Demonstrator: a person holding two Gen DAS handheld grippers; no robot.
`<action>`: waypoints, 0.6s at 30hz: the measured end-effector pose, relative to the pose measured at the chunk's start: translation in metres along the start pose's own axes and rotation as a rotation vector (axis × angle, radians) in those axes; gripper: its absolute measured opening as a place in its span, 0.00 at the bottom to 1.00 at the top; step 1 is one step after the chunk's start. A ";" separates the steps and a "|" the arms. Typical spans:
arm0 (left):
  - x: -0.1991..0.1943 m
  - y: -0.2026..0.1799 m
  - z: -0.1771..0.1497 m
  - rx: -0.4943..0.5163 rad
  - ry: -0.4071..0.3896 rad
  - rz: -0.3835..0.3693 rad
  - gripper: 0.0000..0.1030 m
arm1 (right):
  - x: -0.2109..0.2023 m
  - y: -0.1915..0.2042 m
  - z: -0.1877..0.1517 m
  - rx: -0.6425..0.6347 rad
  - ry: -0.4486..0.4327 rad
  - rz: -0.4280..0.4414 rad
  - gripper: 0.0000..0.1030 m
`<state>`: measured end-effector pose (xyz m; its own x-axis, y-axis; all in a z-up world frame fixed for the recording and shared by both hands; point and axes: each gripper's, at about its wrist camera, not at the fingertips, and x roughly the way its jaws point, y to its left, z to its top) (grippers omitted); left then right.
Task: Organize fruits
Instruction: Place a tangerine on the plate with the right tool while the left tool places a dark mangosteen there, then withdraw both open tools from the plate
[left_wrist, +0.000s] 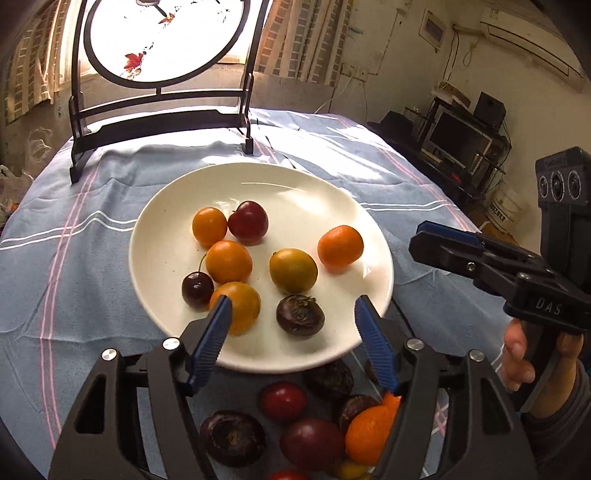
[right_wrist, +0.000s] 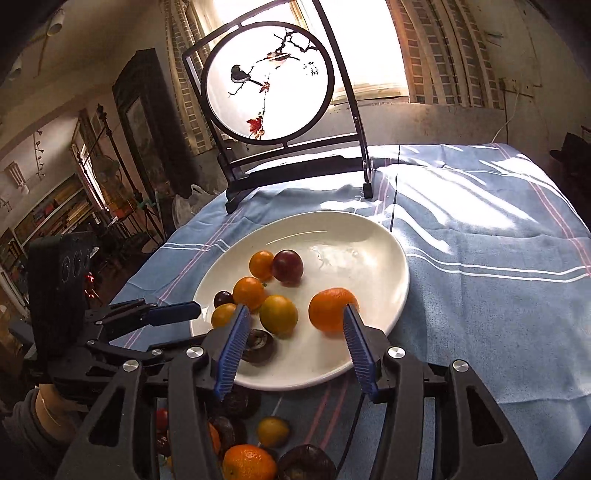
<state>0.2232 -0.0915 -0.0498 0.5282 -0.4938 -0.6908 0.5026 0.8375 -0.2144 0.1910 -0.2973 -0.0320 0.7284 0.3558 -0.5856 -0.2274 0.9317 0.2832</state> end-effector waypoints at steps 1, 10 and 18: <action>-0.010 -0.001 -0.005 0.006 -0.003 -0.003 0.66 | -0.007 0.002 -0.005 -0.006 -0.002 0.001 0.51; -0.079 -0.014 -0.090 0.162 0.009 0.050 0.71 | -0.056 0.016 -0.072 -0.033 0.029 0.000 0.51; -0.062 -0.033 -0.126 0.179 0.085 0.039 0.37 | -0.075 0.022 -0.103 -0.011 0.041 -0.010 0.51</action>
<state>0.0875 -0.0594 -0.0872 0.4940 -0.4339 -0.7534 0.6002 0.7972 -0.0655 0.0652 -0.2960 -0.0603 0.7035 0.3486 -0.6193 -0.2269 0.9360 0.2691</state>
